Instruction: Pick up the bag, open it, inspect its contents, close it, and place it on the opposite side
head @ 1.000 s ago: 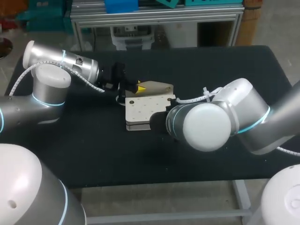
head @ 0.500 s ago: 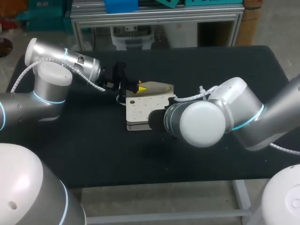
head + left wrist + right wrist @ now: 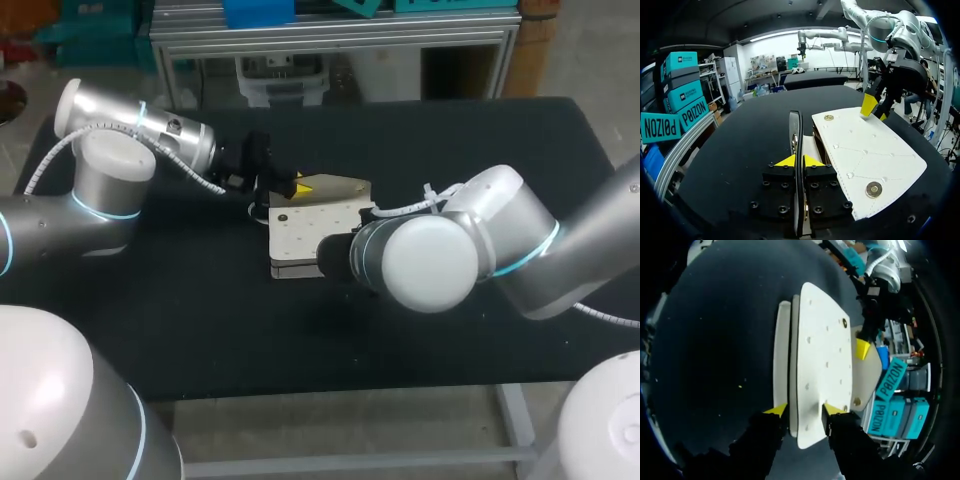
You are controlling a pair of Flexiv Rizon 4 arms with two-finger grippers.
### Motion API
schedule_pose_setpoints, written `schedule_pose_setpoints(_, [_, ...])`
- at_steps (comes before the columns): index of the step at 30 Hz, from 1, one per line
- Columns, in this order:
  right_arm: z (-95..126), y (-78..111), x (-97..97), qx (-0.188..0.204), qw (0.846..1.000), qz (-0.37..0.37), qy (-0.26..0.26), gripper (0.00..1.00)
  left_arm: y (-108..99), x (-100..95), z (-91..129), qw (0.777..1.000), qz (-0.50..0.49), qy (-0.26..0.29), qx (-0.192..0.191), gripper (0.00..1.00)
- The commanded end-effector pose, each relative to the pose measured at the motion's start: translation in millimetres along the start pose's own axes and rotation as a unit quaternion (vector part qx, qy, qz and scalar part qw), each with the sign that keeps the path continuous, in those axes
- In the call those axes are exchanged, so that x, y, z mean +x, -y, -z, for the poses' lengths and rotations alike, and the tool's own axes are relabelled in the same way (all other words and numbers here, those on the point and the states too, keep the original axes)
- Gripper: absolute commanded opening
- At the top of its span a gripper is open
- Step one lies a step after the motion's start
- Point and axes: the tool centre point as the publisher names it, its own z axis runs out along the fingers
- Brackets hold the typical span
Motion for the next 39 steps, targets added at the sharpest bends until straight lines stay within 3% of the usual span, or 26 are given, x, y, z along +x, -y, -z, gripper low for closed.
schedule_pose_setpoints(1, [-7.4, 3.9, 5.4, -0.006, 0.976, -0.004, 0.216, 0.0, -7.0, 1.3, -8.0, 1.0, -0.003, -0.006, -0.001, 0.0])
schedule_pose_setpoints(21, [-7.1, 3.2, 1.5, -0.006, 0.975, -0.007, 0.22, 0.0, -4.6, 11.8, -6.6, 1.0, -0.026, -0.013, -0.001, 0.0])
schedule_pose_setpoints(29, [-7.1, 3.2, 1.5, -0.006, 0.975, -0.007, 0.22, 0.0, 1.9, 33.3, -5.9, 0.996, -0.086, -0.006, 0.014, 0.0])
schedule_pose_setpoints(39, [-7.1, 3.2, 1.5, -0.006, 0.975, -0.007, 0.22, 0.0, 11.4, 62.1, -14.4, 0.989, -0.147, 0.018, -0.01, 0.0])
